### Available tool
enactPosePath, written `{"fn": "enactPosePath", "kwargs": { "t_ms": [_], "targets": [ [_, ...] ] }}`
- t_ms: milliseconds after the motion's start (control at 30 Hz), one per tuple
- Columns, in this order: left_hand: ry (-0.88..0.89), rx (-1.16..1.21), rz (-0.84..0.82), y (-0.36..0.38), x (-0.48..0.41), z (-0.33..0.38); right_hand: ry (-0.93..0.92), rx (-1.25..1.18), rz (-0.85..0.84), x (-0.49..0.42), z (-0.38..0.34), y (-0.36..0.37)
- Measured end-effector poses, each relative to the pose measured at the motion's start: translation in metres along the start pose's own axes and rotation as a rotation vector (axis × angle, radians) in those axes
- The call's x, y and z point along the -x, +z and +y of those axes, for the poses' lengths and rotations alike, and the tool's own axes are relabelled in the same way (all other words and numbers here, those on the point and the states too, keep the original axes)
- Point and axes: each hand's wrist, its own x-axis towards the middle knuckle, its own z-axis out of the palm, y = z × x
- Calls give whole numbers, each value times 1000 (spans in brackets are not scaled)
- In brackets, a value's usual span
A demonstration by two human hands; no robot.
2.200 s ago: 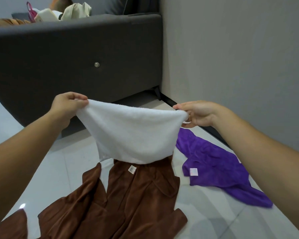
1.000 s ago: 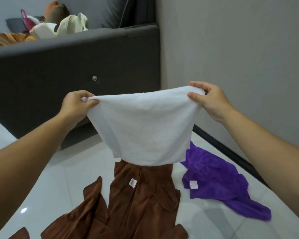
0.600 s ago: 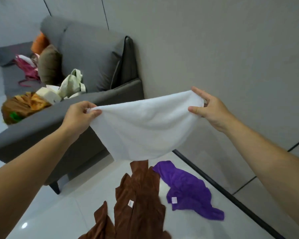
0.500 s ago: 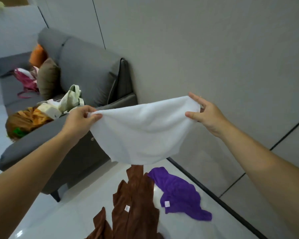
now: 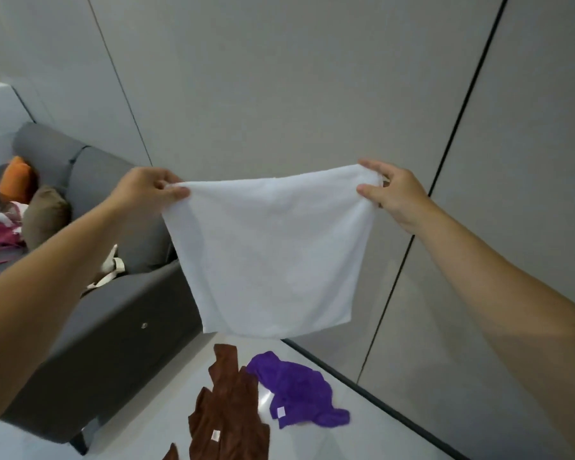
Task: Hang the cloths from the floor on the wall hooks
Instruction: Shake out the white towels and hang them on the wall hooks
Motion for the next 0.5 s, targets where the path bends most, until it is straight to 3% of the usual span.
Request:
{"fn": "enactPosePath", "kwargs": {
  "t_ms": [500],
  "targets": [
    [485, 274, -248, 24, -22, 112, 68, 81, 578, 176, -110, -74]
  ]
}}
